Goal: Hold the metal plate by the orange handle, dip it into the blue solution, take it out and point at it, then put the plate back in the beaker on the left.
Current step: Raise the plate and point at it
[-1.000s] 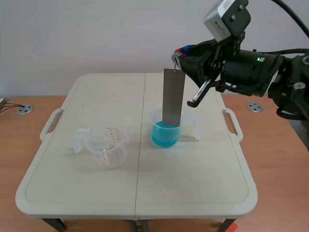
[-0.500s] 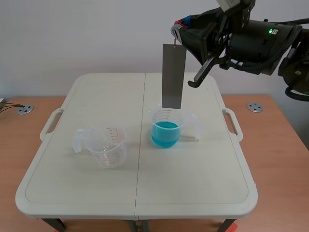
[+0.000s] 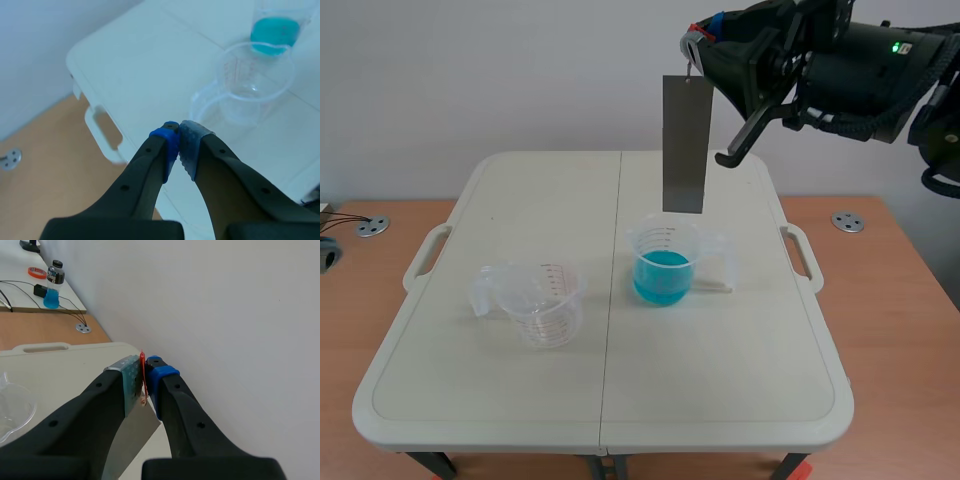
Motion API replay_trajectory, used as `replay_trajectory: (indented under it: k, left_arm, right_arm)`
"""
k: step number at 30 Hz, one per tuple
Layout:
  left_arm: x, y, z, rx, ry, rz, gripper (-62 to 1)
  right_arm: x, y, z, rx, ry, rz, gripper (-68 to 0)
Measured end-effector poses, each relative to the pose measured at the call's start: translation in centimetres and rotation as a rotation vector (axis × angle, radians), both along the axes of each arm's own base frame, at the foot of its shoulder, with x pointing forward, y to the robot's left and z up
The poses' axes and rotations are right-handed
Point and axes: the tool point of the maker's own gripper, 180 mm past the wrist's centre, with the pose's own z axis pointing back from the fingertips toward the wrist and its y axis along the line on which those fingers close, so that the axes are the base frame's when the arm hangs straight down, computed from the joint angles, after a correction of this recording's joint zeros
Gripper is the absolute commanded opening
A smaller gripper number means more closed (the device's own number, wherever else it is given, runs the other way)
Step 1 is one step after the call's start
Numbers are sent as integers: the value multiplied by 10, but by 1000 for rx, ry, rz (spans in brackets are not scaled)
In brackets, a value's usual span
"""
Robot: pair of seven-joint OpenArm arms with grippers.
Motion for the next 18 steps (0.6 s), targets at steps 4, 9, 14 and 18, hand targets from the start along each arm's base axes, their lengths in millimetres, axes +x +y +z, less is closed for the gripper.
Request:
replay_trajectory:
  k: [4,9,14,18]
  left_arm:
    - [19,-38,3,-14,-13,-92,-594]
    - [33,-92,-1,1,-12,-220,-594]
    - [43,-144,-6,40,-27,-322,-594]
    - [46,-176,-14,32,-15,-368,-594]
  right_arm:
    - [0,0,0,0,0,0,-662]
    - [0,0,0,3,0,1,-662]
    - [0,0,0,4,0,1,-662]
    - [0,0,0,4,0,1,-662]
